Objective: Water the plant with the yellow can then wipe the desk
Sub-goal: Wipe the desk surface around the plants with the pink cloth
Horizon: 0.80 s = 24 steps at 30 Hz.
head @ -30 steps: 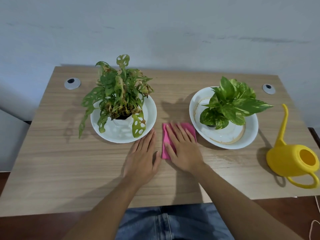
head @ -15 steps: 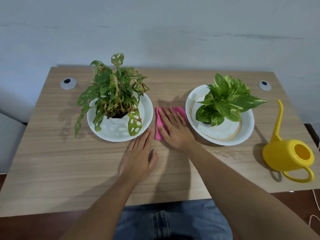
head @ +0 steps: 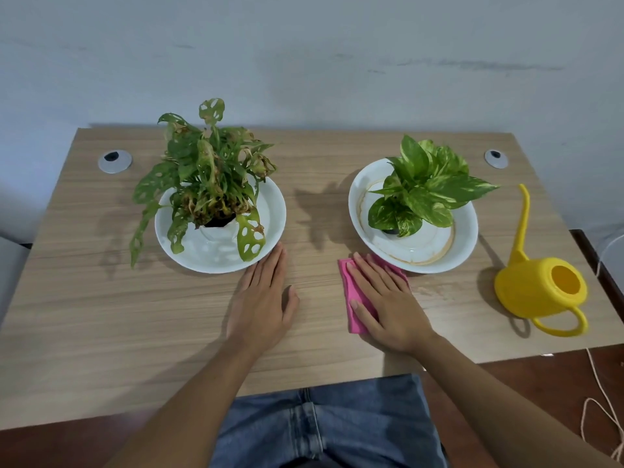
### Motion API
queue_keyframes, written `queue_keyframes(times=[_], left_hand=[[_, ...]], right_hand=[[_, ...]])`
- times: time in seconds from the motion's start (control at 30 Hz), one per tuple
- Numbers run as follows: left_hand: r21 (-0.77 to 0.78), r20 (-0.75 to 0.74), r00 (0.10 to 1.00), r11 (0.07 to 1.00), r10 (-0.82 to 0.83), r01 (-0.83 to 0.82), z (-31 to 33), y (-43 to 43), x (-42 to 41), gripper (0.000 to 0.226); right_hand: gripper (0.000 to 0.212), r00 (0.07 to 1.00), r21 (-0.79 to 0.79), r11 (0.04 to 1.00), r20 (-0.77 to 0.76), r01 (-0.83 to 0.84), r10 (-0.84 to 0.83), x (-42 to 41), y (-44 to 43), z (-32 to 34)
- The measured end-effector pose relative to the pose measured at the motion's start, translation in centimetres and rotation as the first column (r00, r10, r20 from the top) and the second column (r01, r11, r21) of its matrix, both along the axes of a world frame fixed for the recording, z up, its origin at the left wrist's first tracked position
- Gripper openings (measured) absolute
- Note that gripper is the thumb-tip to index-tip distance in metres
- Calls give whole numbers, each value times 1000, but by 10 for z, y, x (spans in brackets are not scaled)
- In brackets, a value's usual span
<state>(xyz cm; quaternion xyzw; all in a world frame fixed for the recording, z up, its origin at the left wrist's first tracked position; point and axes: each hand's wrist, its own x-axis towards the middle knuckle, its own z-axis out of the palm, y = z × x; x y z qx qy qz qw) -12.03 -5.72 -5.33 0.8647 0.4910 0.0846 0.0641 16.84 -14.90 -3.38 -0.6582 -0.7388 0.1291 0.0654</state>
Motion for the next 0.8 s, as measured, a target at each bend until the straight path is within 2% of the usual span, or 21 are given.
queue_keyframes(times=[0.23, 0.43, 0.6, 0.8], left_hand=[[-34, 10, 1000, 999, 4, -4, 1, 0, 1, 75], [-46, 81, 997, 999, 8, -4, 5, 0, 0, 78], [-93, 223, 974, 994, -31, 53, 7, -2, -13, 76], [-54, 162, 984, 995, -76, 86, 1, -15, -56, 69]], right_hand=[[71, 1000, 22, 1000, 3, 3, -3, -46, 80, -3], [72, 999, -66, 997, -9, 40, -40, -87, 157, 3], [71, 999, -61, 998, 7, 34, -33, -95, 137, 2], [71, 1000, 7, 1000, -2, 21, -21, -143, 71, -7]])
